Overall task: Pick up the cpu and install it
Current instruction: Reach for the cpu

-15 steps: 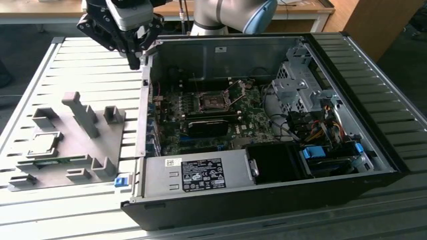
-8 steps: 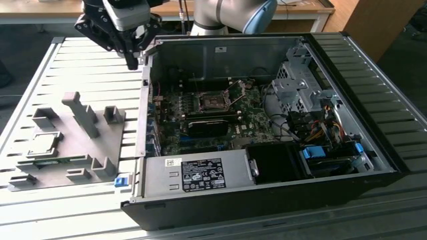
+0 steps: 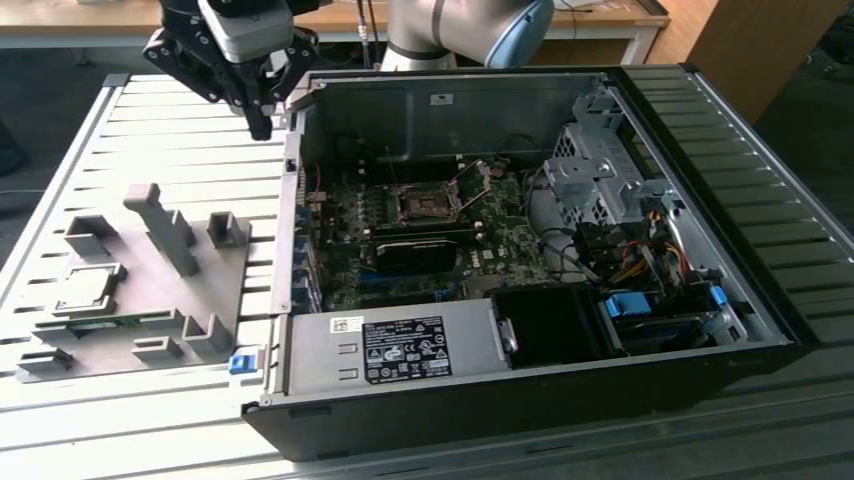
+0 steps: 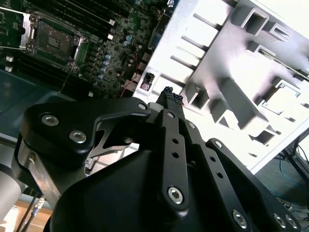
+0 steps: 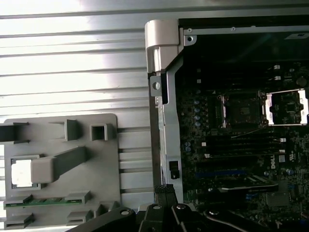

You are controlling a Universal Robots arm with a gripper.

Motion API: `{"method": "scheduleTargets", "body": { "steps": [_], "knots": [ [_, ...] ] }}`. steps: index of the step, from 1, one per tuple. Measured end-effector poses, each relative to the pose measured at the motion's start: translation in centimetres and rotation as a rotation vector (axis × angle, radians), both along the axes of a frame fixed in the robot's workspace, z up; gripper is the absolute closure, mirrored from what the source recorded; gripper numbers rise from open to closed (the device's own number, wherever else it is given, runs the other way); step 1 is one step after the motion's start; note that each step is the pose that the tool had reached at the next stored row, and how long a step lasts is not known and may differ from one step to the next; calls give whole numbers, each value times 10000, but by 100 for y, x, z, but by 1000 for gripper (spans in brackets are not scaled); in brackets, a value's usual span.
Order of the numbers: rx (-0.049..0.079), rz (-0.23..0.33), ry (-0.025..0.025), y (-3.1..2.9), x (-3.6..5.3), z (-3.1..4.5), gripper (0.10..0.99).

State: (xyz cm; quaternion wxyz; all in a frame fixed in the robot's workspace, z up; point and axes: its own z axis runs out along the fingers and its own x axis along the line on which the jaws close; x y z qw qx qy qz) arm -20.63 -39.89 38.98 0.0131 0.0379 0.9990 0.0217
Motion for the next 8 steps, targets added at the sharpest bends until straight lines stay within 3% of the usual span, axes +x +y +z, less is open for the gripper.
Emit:
{"method": "scheduleTargets", "body": {
  "steps": [8],
  "knots": [
    [0, 0, 1, 0, -41, -2, 980]
  ]
}}
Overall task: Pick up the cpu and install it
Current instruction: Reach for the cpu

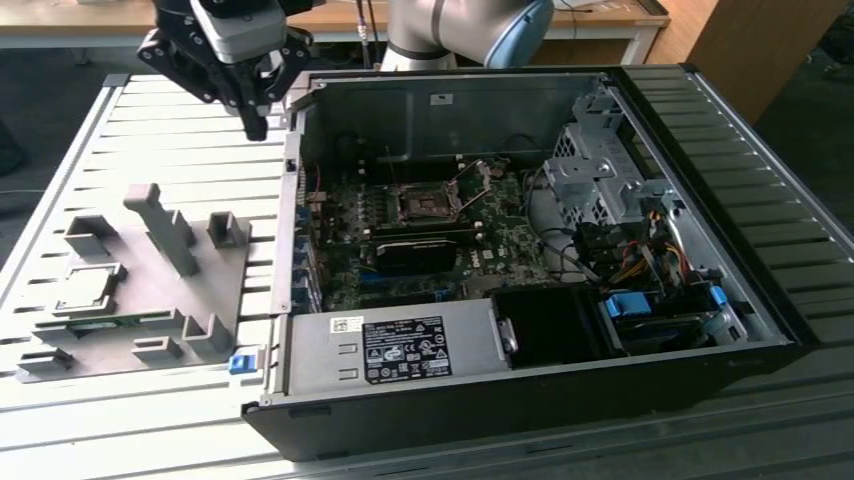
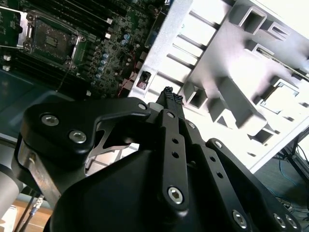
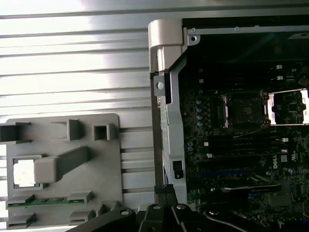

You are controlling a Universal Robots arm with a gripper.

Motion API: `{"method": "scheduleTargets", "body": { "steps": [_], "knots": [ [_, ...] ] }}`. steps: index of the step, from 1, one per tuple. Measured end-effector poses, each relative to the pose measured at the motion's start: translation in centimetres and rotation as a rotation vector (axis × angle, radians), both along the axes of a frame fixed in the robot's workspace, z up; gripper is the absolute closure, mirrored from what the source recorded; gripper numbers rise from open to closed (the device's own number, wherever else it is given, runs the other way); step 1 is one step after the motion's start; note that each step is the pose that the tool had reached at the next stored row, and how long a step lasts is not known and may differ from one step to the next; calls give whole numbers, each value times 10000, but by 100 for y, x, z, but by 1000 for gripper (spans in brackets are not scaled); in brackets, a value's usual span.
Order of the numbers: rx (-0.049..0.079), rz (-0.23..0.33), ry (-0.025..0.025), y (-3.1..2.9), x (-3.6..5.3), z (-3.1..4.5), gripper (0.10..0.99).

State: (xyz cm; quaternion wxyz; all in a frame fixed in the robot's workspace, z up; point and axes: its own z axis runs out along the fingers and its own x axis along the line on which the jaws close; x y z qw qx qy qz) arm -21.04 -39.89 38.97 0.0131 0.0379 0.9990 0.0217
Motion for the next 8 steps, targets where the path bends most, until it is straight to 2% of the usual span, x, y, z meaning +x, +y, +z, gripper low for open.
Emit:
{"method": "scheduleTargets", "body": {
  "steps": [8],
  "knots": [
    [1, 0, -1, 0, -41, -3, 980]
  ]
}}
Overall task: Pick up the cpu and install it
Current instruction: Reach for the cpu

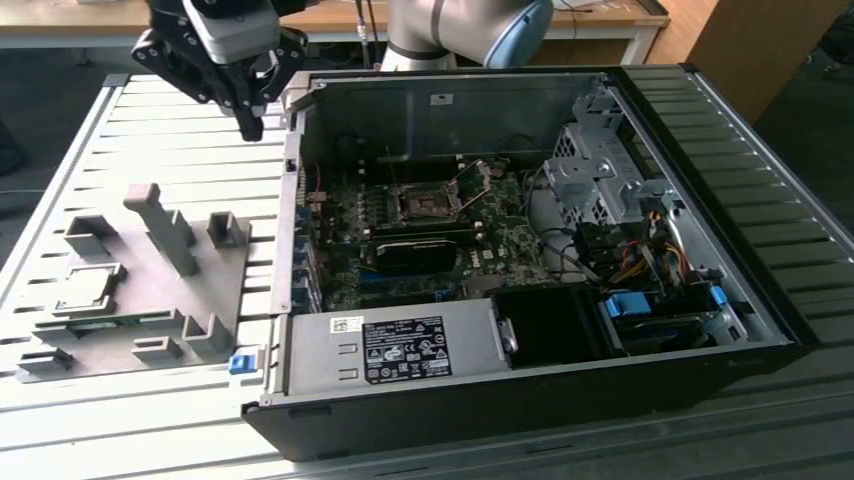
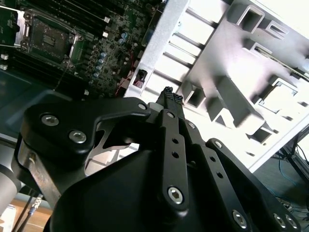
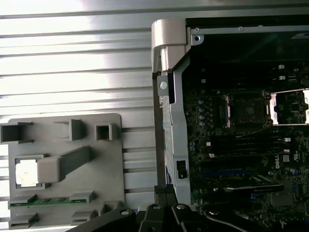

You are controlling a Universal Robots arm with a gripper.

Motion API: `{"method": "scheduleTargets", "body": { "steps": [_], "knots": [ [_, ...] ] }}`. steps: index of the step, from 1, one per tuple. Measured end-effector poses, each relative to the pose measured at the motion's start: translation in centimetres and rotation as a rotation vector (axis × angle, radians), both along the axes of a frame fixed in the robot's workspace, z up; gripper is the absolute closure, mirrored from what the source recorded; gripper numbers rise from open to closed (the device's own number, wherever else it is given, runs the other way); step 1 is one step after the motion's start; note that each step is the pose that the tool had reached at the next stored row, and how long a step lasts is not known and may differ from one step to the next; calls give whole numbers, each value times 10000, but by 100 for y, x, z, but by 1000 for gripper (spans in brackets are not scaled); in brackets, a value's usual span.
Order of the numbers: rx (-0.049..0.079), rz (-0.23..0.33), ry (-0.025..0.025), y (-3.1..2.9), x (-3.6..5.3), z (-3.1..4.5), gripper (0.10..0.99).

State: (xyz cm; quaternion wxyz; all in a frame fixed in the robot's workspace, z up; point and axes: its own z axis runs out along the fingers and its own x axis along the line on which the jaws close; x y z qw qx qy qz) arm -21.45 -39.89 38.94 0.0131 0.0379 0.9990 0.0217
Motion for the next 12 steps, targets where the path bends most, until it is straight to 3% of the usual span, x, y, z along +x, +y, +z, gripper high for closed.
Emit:
{"method": "scheduleTargets", "body": {
  "steps": [12],
  "knots": [
    [-1, 0, 1, 0, -65, -3, 980]
  ]
}}
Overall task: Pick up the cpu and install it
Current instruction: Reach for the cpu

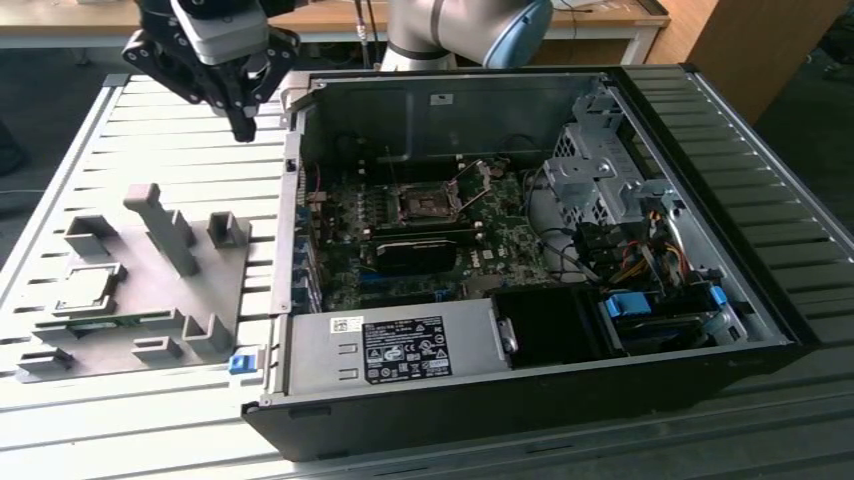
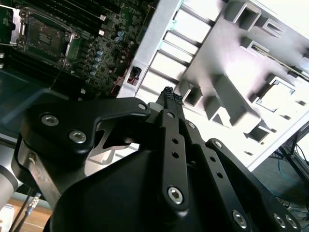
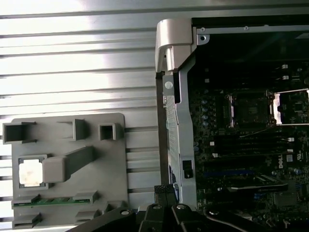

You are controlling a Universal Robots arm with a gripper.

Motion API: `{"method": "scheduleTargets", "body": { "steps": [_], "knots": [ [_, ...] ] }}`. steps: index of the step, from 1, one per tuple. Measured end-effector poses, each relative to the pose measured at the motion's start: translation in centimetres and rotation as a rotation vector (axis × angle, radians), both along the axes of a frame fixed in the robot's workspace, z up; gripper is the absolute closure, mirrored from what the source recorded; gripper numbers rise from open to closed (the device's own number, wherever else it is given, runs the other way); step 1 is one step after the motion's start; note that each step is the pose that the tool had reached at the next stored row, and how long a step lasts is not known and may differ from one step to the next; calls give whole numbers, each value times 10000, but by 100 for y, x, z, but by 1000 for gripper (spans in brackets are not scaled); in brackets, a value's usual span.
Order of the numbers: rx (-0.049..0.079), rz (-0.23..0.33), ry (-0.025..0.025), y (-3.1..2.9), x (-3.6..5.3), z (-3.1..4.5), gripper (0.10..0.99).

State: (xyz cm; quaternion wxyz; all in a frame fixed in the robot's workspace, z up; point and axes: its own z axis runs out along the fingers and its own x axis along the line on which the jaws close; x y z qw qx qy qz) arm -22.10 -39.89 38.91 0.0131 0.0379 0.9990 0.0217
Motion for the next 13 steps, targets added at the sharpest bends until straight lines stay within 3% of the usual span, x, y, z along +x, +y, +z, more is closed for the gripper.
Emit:
{"method": "scheduleTargets", "body": {
  "steps": [13],
  "knots": [
    [0, 0, 0, 0, -72, -4, 980]
  ]
}}
